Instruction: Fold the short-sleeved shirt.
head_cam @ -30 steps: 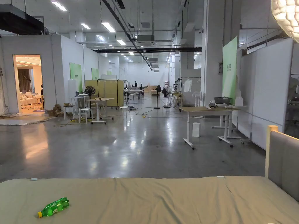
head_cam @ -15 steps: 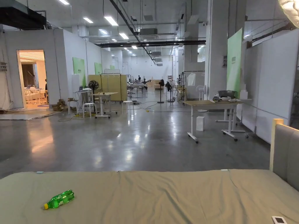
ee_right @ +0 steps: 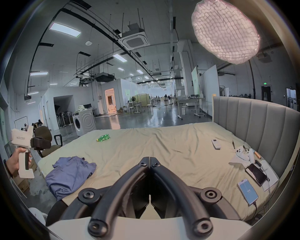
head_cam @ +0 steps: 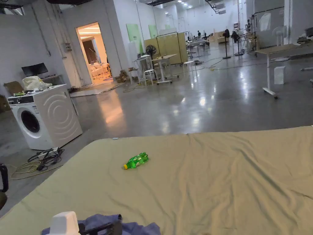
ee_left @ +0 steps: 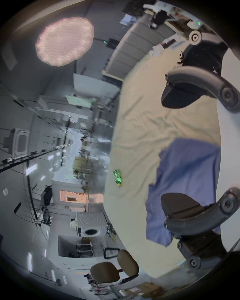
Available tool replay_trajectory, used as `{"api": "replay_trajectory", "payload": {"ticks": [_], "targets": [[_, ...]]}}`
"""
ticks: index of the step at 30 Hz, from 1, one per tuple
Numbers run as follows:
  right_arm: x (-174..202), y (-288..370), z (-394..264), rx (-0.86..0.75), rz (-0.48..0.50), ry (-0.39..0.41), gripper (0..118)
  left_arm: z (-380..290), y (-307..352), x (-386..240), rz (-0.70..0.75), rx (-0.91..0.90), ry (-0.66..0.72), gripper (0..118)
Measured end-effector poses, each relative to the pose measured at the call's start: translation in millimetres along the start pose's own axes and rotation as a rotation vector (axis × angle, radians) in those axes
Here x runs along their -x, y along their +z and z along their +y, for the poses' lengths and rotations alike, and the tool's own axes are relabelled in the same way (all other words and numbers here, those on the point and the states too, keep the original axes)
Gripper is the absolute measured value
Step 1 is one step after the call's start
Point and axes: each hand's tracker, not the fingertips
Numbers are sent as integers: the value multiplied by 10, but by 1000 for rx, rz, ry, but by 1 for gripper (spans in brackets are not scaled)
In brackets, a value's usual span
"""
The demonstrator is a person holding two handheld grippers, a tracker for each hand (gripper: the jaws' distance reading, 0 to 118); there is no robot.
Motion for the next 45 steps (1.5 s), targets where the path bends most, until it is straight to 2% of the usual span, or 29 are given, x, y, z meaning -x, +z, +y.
{"api": "replay_trajectory", "payload": {"ticks": [5, 6, 9, 13, 17, 22, 23, 25, 26, 28, 30, 33, 38, 40, 45], "targets": [[10, -129, -120, 62, 25, -6, 0, -211, -766, 417, 87, 198, -7, 112], [9, -149, -179, 130, 27, -34, 0, -268, -915, 481, 104, 232, -22, 112], [-3, -206, -250, 145, 17, 12, 0, -444, -1341, 631, 131, 326, -42, 112], [-2, -268, -416, 222, 22, -47, 0, -671, -1859, 898, 169, 424, -28, 110], [99, -364, -581, 296, 9, -57, 0, -924, -2190, 1070, 180, 482, -16, 109], [258, -425, -702, 384, 38, -8, 0, -1045, -2240, 948, 192, 511, 8, 104], [276, -433, -736, 406, 60, 0, 0, -1004, -2295, 963, 196, 515, 8, 100], [320, -448, -817, 432, 63, 17, 0, -967, -2214, 923, 172, 506, -9, 74], [336, -461, -856, 457, 80, 30, 0, -945, -2177, 892, 162, 497, -27, 57], [371, -445, -913, 465, 81, 49, 0, -921, -2174, 905, 167, 494, -28, 4], [392, -403, -939, 467, 88, 71, 0, -907, -2175, 940, 215, 506, -36, 3], [408, -280, -942, 449, 93, 107, 0, -821, -2274, 1076, 197, 515, 130, 3], [291, -104, -965, 439, 102, 88, 0, -250, -2029, 983, 80, 278, 293, 2], [214, -35, -1007, 441, 93, 68, 0, 14, -1834, 687, 19, 222, 228, 2], [3, 214, -1054, 414, 20, -40, 0, 393, -2098, -478, -184, 176, 105, 2]]}}
